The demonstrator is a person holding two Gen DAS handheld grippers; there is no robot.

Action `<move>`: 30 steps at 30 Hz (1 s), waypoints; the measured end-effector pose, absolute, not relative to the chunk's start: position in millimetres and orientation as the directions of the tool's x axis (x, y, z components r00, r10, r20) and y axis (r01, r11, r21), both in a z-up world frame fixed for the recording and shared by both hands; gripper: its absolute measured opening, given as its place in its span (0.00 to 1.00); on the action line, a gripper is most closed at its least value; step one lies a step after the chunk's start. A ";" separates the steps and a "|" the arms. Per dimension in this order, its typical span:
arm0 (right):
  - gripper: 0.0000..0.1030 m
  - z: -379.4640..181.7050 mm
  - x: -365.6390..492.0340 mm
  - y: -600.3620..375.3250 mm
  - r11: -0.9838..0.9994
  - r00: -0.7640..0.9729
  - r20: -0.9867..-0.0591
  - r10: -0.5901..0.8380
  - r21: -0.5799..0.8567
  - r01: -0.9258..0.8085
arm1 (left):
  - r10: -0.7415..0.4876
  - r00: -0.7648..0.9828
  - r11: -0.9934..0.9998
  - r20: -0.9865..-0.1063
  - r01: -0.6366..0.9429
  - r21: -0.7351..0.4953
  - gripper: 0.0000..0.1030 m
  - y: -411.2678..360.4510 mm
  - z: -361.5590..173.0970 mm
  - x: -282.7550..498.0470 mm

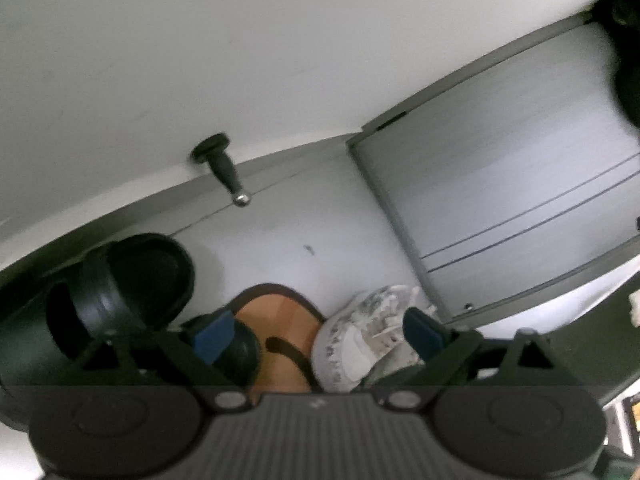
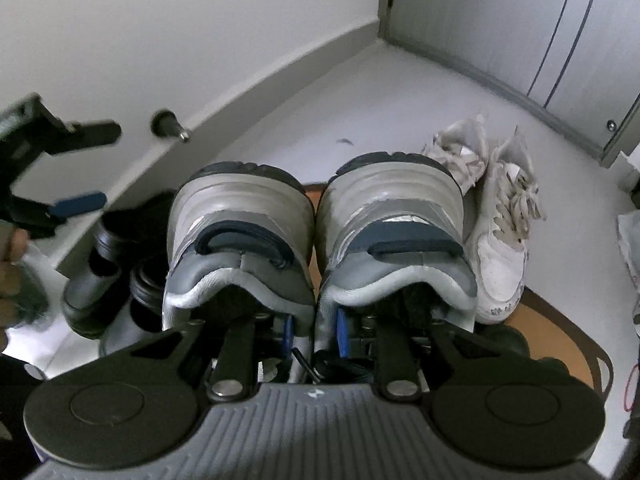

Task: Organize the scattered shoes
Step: 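Close the right tool on both heel collars and lift the pair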

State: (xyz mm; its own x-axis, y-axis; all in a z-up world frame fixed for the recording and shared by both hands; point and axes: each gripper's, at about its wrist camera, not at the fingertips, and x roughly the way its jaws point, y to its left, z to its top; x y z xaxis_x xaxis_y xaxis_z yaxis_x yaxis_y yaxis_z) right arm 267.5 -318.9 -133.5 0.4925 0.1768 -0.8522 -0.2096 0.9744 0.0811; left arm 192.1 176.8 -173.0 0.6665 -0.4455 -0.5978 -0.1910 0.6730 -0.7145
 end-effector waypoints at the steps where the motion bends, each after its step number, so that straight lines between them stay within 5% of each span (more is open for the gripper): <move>1: 0.22 -129.7 264.7 -322.9 0.975 0.509 -0.841 0.184 0.090 -0.204 | -0.441 0.666 0.675 -0.602 -0.196 -0.711 0.91 175.8 -173.4 191.8; 30: 0.21 -43.0 346.6 -381.3 0.963 0.746 -0.618 0.247 0.070 -0.261 | -0.399 0.626 0.800 -0.670 -0.119 -0.588 0.91 121.7 -164.7 211.4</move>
